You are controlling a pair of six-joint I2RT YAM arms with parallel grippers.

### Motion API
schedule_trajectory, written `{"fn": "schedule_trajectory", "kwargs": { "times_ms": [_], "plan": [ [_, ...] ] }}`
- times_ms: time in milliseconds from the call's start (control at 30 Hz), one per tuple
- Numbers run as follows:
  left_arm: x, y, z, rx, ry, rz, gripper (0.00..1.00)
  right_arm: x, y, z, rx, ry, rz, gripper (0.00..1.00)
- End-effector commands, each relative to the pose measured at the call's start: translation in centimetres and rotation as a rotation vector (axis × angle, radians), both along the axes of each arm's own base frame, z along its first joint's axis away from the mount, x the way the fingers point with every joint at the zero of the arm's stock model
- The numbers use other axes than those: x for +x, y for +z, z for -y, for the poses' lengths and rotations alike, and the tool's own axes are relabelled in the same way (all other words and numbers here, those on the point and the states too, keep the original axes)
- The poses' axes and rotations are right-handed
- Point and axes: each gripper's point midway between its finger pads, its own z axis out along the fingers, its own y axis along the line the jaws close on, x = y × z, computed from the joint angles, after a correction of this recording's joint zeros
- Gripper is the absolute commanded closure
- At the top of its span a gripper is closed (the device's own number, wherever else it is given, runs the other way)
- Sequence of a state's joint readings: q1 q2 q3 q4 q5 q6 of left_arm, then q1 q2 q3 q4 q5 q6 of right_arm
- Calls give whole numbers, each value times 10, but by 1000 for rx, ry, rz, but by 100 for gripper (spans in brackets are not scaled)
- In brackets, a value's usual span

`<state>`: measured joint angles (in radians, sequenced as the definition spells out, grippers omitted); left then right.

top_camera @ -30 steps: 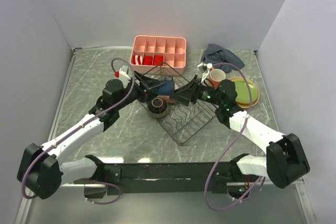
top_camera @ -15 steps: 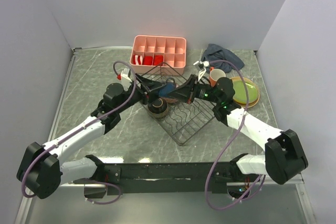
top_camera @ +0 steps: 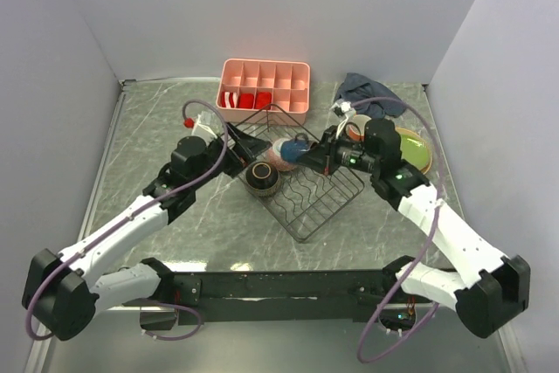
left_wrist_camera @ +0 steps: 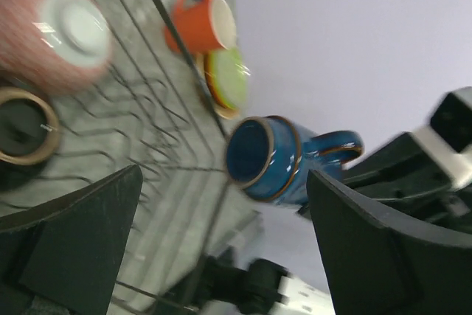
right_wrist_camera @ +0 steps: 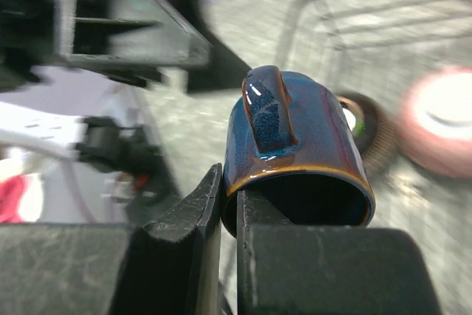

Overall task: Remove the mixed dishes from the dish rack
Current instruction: Place the cup at the center of the board.

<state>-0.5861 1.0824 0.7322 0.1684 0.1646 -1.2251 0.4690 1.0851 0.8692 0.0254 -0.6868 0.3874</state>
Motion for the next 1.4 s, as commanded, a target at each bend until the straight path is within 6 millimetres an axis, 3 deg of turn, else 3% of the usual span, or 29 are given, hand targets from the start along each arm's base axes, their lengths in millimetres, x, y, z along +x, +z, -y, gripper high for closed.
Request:
{"fn": "schedule_trajectory", "kwargs": {
  "times_ms": [0, 267, 300, 367, 500, 700, 833, 1167, 1367],
  "plan": [
    [13, 15, -43, 291, 145, 185, 0, 6, 7, 52, -249, -207, 65, 100],
    [17, 7, -134, 675, 445, 312, 0, 15, -7, 135, -606, -511, 7, 100],
    [17, 6, -141, 703, 467, 322, 1, 16, -7, 153, -662, -575, -10, 100],
    [16, 5, -160, 774, 532, 348, 1, 19, -12, 168, -721, -617, -36, 100],
    [15, 1, -178, 862, 589, 382, 1, 23, -24, 201, -804, -702, -132, 100],
    [16, -15, -181, 909, 587, 383, 1, 40, -50, 222, -853, -744, -255, 100],
    [18, -14, -180, 925, 580, 376, 1, 48, -73, 239, -899, -796, -376, 100],
    [15, -12, -182, 927, 578, 372, 1, 31, -153, 283, -910, -895, -692, 100],
    [12, -7, -182, 911, 579, 389, 1, 24, -171, 320, -842, -1038, -791, 100]
  ]
}}
